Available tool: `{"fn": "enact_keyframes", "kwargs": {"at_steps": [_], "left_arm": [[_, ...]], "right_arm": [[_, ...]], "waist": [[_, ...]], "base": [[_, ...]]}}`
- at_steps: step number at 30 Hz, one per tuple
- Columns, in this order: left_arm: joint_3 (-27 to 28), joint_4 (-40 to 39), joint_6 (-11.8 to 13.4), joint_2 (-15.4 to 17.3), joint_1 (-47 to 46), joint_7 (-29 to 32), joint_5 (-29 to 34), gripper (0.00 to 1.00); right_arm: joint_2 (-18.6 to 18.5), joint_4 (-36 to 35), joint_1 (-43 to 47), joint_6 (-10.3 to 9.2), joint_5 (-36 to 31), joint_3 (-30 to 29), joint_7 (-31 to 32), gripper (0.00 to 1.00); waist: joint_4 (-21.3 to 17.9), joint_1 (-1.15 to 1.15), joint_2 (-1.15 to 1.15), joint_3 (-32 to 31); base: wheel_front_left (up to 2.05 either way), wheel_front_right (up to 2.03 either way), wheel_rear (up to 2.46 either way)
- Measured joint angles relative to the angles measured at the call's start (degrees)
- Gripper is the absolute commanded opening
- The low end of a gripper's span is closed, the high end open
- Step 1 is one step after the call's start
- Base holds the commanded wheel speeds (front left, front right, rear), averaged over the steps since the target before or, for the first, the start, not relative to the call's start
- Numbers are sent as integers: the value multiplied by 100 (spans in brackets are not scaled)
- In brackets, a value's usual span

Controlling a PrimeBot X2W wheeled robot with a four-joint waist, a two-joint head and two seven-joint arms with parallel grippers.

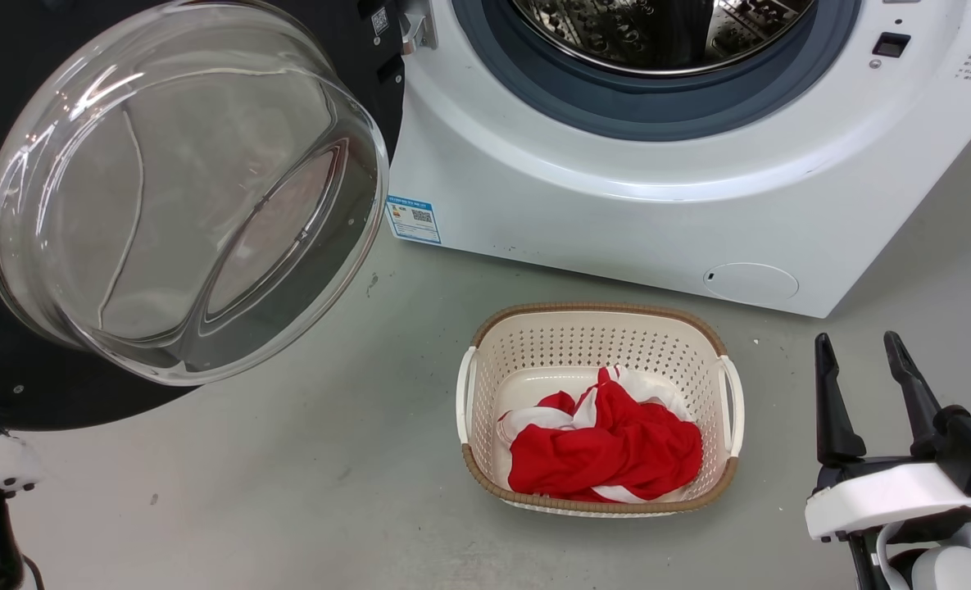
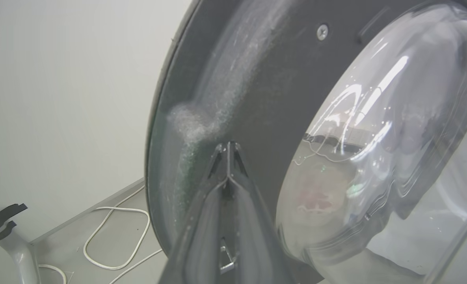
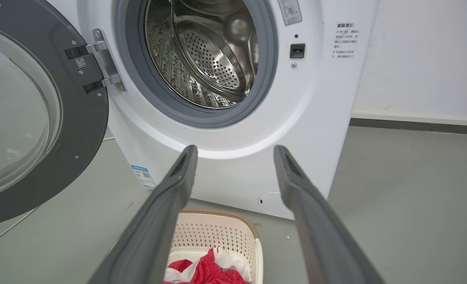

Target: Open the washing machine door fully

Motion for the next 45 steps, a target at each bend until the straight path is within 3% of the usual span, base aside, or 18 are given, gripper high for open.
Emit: {"fn": "enact_keyframes", "kwargs": {"at_steps": [8, 16, 25, 29, 30, 32, 33, 45], "left_arm": [[238, 244, -221, -112, -137, 0, 349, 0], [361, -438, -188, -501, 517, 0, 905, 0], [-171, -1313, -175, -1201, 1302, 0, 1402, 0], [-430, -1339, -341, -1374, 1386, 0, 1448, 0], [-491, -1325, -381, -1413, 1384, 0, 1452, 24], [-617, -1304, -413, -1541, 1367, 0, 1507, 62], [-694, -1291, -419, -1608, 1343, 0, 1522, 100], [-1155, -1038, -677, -1863, 596, 0, 1869, 100]], "right_arm": [[0, 43, -40, 0, -2, 27, -23, 100], [0, 260, 41, 0, 203, 151, -135, 100], [0, 433, 135, 0, 227, 220, -212, 100], [1, 439, 141, 0, 216, 249, -226, 100], [1, 437, 141, 0, 210, 252, -227, 100], [0, 426, 142, 0, 198, 266, -227, 100], [0, 417, 142, 0, 191, 263, -230, 100], [1, 160, 144, 0, -4, 290, -140, 100]], "waist": [[-9, 0, 0, -86], [-95, 0, 0, -368], [-226, 0, 0, -707], [-350, 0, 0, -780], [-387, 0, 0, -792], [-471, -1, 0, -816], [-516, -1, 0, -825], [-1105, -1, 0, -868]], "base": [[0, 0, 0], [0, 0, 0], [0, 0, 0], [0, 0, 0], [0, 0, 0], [0, 0, 0], [0, 0, 0], [0, 0, 0]]}}
